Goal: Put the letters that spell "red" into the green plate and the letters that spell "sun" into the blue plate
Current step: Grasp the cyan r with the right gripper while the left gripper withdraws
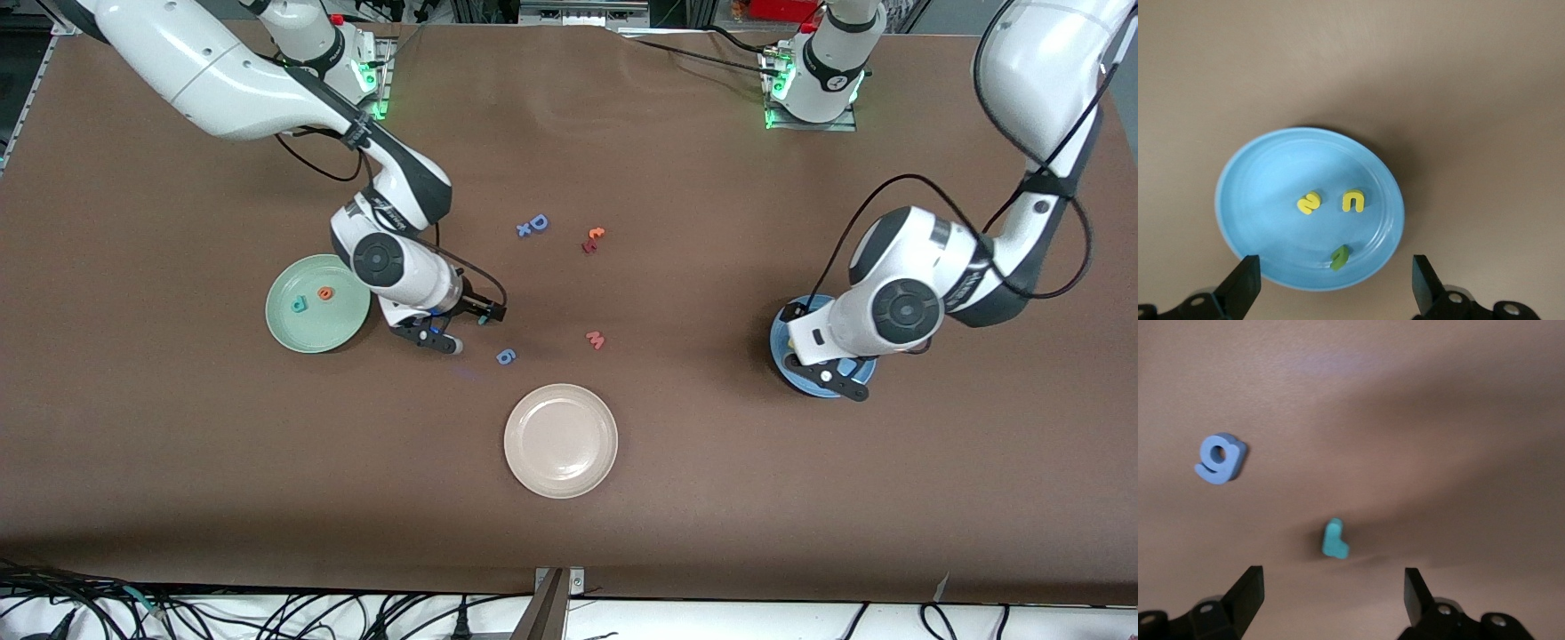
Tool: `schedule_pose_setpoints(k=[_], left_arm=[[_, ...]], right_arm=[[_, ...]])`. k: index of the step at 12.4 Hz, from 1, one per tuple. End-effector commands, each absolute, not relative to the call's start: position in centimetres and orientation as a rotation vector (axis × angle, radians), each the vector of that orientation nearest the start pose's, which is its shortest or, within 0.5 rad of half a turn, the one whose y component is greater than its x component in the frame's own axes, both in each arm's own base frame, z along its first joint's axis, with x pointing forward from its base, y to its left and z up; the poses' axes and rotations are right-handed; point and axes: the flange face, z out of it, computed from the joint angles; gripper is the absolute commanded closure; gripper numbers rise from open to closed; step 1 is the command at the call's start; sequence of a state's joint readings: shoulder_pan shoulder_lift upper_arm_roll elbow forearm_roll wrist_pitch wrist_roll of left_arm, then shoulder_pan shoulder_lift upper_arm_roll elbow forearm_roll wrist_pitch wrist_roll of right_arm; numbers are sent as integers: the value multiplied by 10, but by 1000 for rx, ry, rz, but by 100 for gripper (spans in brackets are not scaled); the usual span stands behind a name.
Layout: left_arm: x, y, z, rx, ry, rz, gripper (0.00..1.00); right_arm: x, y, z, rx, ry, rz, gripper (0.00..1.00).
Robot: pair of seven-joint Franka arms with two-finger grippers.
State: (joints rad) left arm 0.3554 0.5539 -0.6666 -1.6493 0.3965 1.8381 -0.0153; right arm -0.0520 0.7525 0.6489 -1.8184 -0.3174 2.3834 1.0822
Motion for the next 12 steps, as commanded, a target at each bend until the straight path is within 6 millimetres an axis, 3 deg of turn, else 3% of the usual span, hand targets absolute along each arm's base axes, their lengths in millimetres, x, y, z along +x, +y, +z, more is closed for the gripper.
schedule_pose_setpoints(k=[1,3,5,7,9,10,11,12], left_arm=[[632,-123,399,-2986,583,300,0],[630,-124,452,-2990,533,187,0],[622,-120,496,-3038,468,196,0],[620,-109,533,-3050,424,205,0],[605,-102,570,-3090,349,151,0],[602,-81,584,-3147,242,130,0],[599,-60,593,-3220,132,119,0],[591,-49,592,-3255,76,139,0]], right_arm=[[557,352,180,-2991,598,177,8],[562,345,171,-3054,560,109,9],[561,345,172,-3078,526,80,12],[561,344,171,-3078,531,84,19],[559,346,172,-3075,532,92,20],[559,347,171,-3073,535,98,20],[559,347,171,-3072,540,98,26],[559,346,171,-3069,559,97,31]])
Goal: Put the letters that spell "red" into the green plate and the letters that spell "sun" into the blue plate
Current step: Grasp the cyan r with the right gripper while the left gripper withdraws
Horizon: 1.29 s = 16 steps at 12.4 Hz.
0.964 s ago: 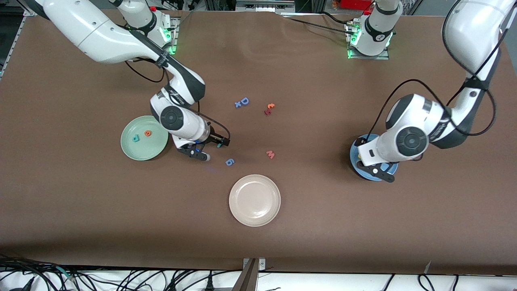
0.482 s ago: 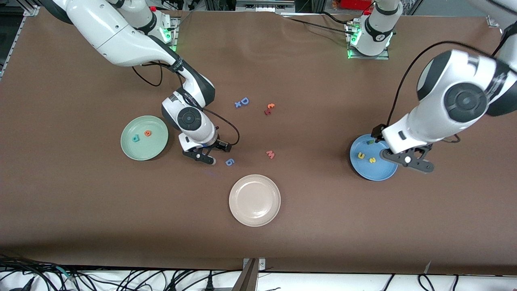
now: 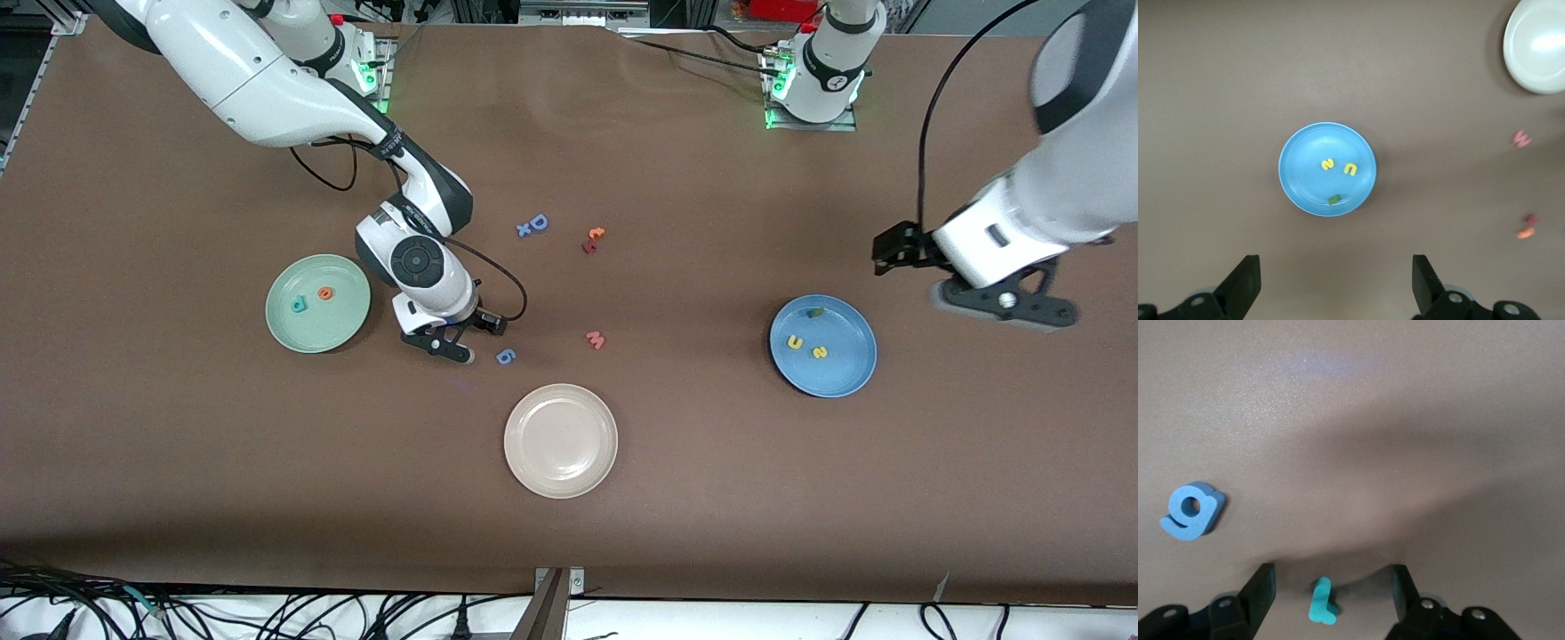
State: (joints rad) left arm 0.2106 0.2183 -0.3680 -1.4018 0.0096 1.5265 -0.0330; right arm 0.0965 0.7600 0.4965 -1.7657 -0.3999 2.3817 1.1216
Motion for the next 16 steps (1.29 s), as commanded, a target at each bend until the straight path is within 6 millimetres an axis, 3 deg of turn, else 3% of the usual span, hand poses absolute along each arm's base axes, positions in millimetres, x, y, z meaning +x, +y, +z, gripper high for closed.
schedule_pose_setpoints(k=[1,3,4,12,14,16], left_arm=[[579,-47,596,-3241,75,135,0],[554,-54,603,-3125,113,123,0],[548,-57,609,-3115,124,108,0],[535,-48,620,-3152,109,96,0],[536,-45,620,-3150,95,122,0],[540,-47,621,-3151,105,118,0]], right_arm=[[558,347,170,-3070,564,101,38],[557,348,169,-3070,564,103,52],[557,348,168,-3070,564,105,53],[549,364,171,-3050,582,107,54],[549,364,171,-3051,577,107,70],[549,364,172,-3050,577,105,76]])
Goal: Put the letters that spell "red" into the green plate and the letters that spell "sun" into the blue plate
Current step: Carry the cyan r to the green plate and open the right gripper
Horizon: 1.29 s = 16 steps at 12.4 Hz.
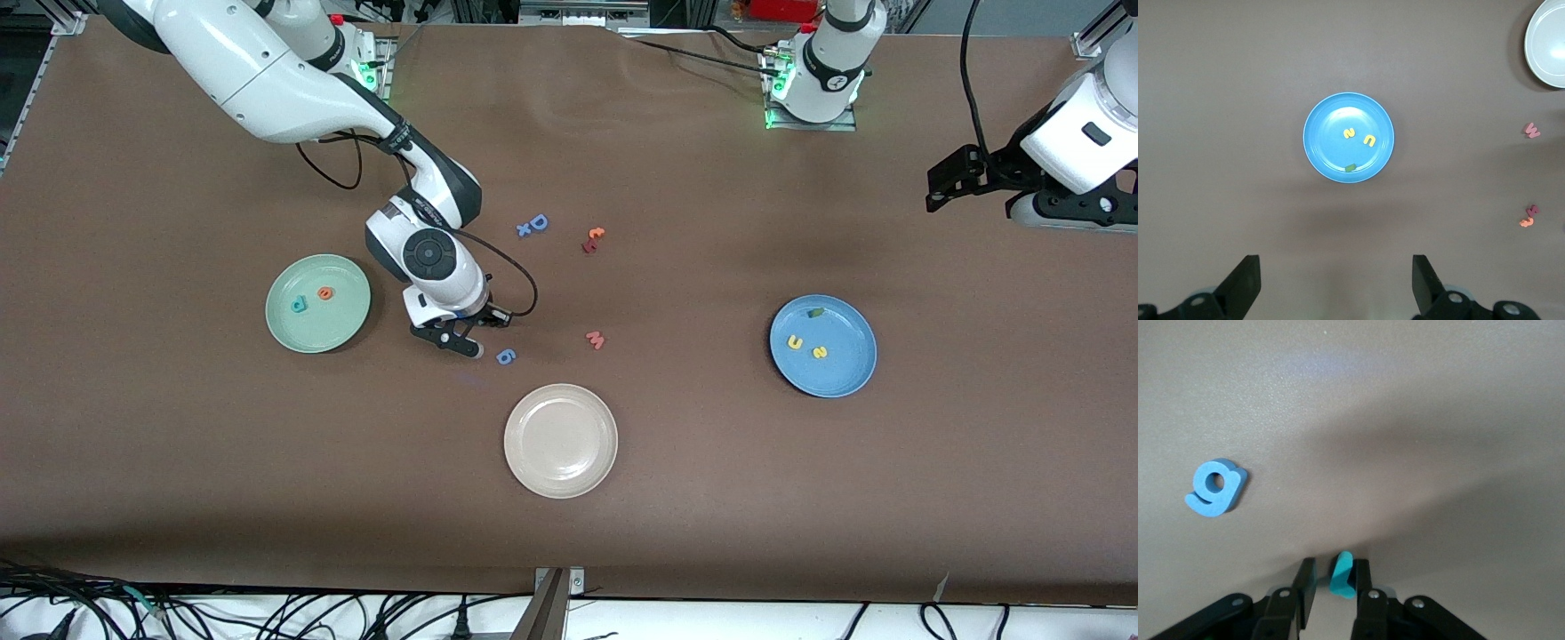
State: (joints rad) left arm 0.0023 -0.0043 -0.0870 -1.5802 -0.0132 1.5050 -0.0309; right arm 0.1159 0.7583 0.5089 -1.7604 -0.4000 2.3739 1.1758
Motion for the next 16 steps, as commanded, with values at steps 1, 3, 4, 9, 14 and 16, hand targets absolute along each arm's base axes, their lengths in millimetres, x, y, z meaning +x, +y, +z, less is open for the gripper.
schedule_pose_setpoints(k=[1,3,4,9,14,16], left_arm=[[540,-49,621,-3151,107,117,0],[541,-47,621,-3155,108,118,0],[541,-44,620,-3155,101,120,0],[544,-26,617,-3165,45,130,0],[544,-32,617,-3165,62,128,0],[547,-35,613,-3165,72,133,0]], right_arm=[[549,364,172,-3050,580,105,81],[549,363,172,-3049,582,105,83],[549,363,172,-3049,582,105,85],[550,362,173,-3056,583,108,91],[558,345,206,-3110,630,136,91],[565,335,220,-3119,638,172,91]])
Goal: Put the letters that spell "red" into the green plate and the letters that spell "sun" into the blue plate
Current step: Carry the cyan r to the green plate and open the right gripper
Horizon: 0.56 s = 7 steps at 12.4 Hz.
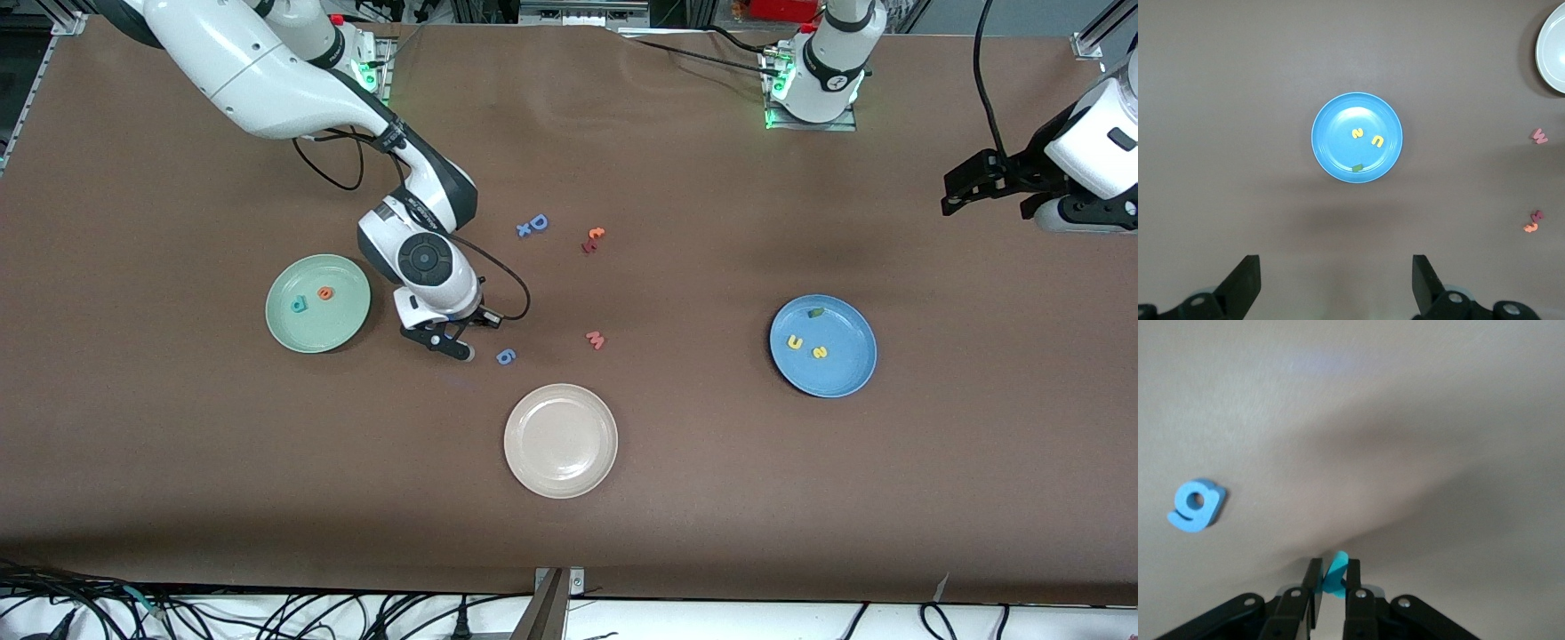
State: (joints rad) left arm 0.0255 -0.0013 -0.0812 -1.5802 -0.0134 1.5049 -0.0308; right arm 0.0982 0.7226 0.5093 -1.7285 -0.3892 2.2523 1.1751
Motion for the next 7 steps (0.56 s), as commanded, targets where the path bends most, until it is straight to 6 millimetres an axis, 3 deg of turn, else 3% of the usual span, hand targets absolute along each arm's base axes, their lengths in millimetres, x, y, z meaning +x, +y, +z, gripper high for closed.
schedule_pose_setpoints(k=[1,2,5,7], left_arm=[[548,-36,612,-3163,72,130,0],[550,-40,608,-3163,79,140,0],[555,-53,603,-3162,114,121,0],[555,-70,602,-3156,150,119,0]], right_arm=[[570,330,230,-3128,627,196,91],[574,321,237,-3142,605,221,91],[592,264,269,-3168,495,318,91],[598,229,277,-3172,397,392,92]])
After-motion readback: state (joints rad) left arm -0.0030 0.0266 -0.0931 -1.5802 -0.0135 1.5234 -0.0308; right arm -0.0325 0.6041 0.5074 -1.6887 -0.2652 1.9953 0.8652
